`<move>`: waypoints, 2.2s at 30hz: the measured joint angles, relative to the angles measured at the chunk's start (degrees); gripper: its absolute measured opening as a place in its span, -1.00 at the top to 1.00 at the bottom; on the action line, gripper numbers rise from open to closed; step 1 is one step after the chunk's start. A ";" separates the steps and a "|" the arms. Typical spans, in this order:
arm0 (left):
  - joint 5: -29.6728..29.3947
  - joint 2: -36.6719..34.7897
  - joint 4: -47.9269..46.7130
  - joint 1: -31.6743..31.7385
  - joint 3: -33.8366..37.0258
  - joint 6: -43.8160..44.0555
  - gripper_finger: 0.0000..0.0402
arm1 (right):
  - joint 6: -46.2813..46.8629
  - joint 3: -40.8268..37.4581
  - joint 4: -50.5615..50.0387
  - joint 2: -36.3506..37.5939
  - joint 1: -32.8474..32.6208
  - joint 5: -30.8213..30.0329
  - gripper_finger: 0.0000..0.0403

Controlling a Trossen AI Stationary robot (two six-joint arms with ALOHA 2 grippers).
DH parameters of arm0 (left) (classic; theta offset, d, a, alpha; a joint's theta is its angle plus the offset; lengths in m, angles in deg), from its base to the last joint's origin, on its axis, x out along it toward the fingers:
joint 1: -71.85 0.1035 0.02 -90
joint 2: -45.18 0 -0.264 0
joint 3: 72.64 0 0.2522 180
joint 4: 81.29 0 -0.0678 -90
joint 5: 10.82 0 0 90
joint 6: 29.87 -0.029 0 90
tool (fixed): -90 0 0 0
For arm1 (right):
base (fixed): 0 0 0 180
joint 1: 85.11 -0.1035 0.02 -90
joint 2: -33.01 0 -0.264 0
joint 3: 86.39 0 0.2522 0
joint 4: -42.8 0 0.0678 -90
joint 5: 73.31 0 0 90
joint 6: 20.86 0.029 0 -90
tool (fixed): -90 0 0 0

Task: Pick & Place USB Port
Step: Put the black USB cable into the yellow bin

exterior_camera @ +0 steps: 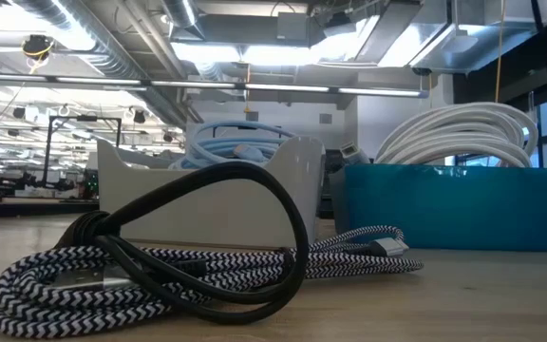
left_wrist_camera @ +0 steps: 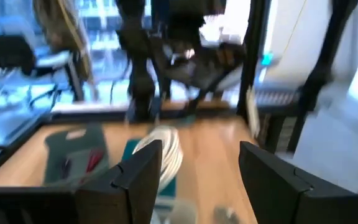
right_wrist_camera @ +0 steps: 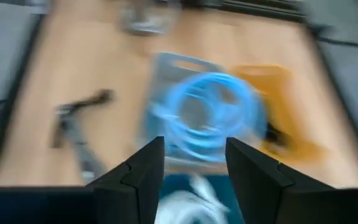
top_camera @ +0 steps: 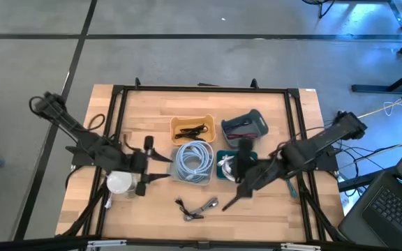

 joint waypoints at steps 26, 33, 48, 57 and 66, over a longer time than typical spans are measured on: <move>2.59 -2.69 9.48 0.10 10.13 -1.42 0.00 | 3.88 -0.18 -0.71 -14.75 2.67 7.02 0.14; 11.18 7.77 8.81 0.10 9.96 3.15 0.01 | 11.05 8.01 -19.29 -12.07 0.57 -6.13 0.14; 21.39 38.55 -7.77 -0.55 -8.63 -4.32 0.06 | 21.67 9.59 -30.12 -9.12 -1.35 -13.19 0.14; 21.84 45.84 -12.40 -0.82 -13.98 -6.45 0.11 | 23.70 9.59 -30.04 -9.12 -2.74 -13.14 0.14; 22.28 46.28 -12.45 -0.79 -14.04 -6.16 0.12 | 23.93 9.59 -28.85 -9.12 -3.76 -13.15 0.14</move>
